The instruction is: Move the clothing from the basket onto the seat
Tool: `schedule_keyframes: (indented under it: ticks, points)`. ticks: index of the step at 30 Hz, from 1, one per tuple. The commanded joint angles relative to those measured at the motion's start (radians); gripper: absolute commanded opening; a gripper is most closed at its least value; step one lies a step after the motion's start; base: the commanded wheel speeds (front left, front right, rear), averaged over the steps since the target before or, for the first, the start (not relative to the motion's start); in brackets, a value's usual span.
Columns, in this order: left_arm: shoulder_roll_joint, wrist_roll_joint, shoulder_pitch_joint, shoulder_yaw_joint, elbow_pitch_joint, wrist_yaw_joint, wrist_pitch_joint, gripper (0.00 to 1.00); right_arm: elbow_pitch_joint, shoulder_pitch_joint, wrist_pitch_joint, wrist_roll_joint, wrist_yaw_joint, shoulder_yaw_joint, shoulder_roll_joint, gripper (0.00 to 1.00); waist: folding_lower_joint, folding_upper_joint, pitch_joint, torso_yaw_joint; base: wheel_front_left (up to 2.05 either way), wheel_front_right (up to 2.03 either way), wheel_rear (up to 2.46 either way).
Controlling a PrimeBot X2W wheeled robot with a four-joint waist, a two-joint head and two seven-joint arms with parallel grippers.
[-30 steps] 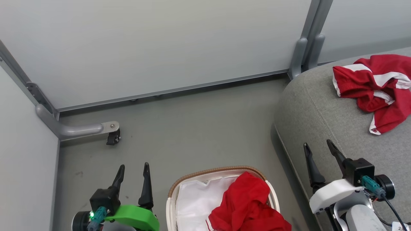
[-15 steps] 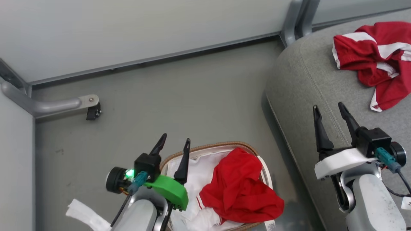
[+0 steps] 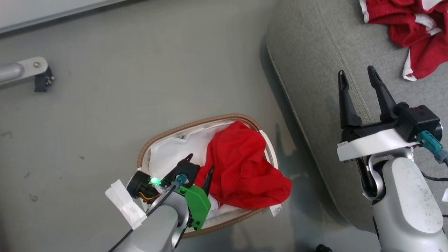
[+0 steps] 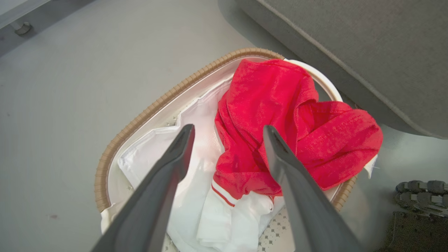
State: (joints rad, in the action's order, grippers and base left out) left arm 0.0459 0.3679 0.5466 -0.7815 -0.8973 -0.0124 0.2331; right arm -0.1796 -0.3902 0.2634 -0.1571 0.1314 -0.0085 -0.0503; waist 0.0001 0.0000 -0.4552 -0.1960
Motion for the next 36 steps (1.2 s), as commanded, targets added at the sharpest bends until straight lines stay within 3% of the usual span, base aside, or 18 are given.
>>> schedule_keyframes:
  ticks: [1, 14, 24, 29, 30, 32, 34, 36]
  points:
    - [0.008, 0.004, 0.032, -0.006, -0.033, 0.009, -0.004, 1.00, 0.012, -0.019, 0.002, -0.014, -0.001, 0.013, 0.000, 1.00, -0.0001, 0.0000, -0.142, -0.114, 0.00, 0.00, 0.00]
    - [0.012, 0.012, 0.171, -0.037, -0.293, 0.046, -0.015, 1.00, 0.070, -0.099, 0.002, -0.078, -0.001, 0.106, 0.000, 1.00, -0.0001, 0.0000, -0.320, -0.219, 0.00, 0.00, 0.00]
    - [0.039, 0.038, 0.242, -0.017, -0.361, 0.069, -0.040, 1.00, 0.123, -0.121, 0.002, -0.106, -0.001, 0.168, -0.001, 1.00, -0.0001, 0.0000, -0.401, -0.272, 0.00, 0.00, 0.00]
    - [0.052, 0.058, 0.251, -0.005, -0.374, 0.054, -0.067, 0.98, 0.119, -0.123, 0.002, -0.101, -0.001, 0.183, 0.000, 1.00, -0.0001, 0.0000, -0.416, -0.288, 0.00, 0.00, 0.00]
    - [0.053, 0.064, 0.251, -0.002, -0.377, 0.049, -0.073, 0.65, 0.116, -0.124, 0.002, -0.097, -0.001, 0.186, 0.000, 1.00, -0.0001, 0.0000, -0.417, -0.290, 0.00, 0.00, 0.00]
    - [0.056, 0.071, 0.247, -0.003, -0.380, 0.045, -0.085, 0.24, 0.113, -0.124, 0.002, -0.102, -0.001, 0.188, -0.001, 1.00, -0.0001, 0.0000, -0.417, -0.293, 0.00, 0.00, 0.00]
    - [0.058, 0.074, 0.242, -0.006, -0.382, 0.041, -0.089, 0.00, 0.110, -0.125, 0.002, -0.105, -0.001, 0.189, -0.001, 1.00, -0.0001, 0.0000, -0.415, -0.294, 0.00, 0.00, 0.00]
    - [0.057, 0.075, 0.235, -0.008, -0.383, 0.038, -0.089, 0.00, 0.108, -0.124, 0.002, -0.105, -0.001, 0.188, -0.001, 1.00, -0.0001, 0.0000, -0.411, -0.292, 0.00, 0.00, 0.00]
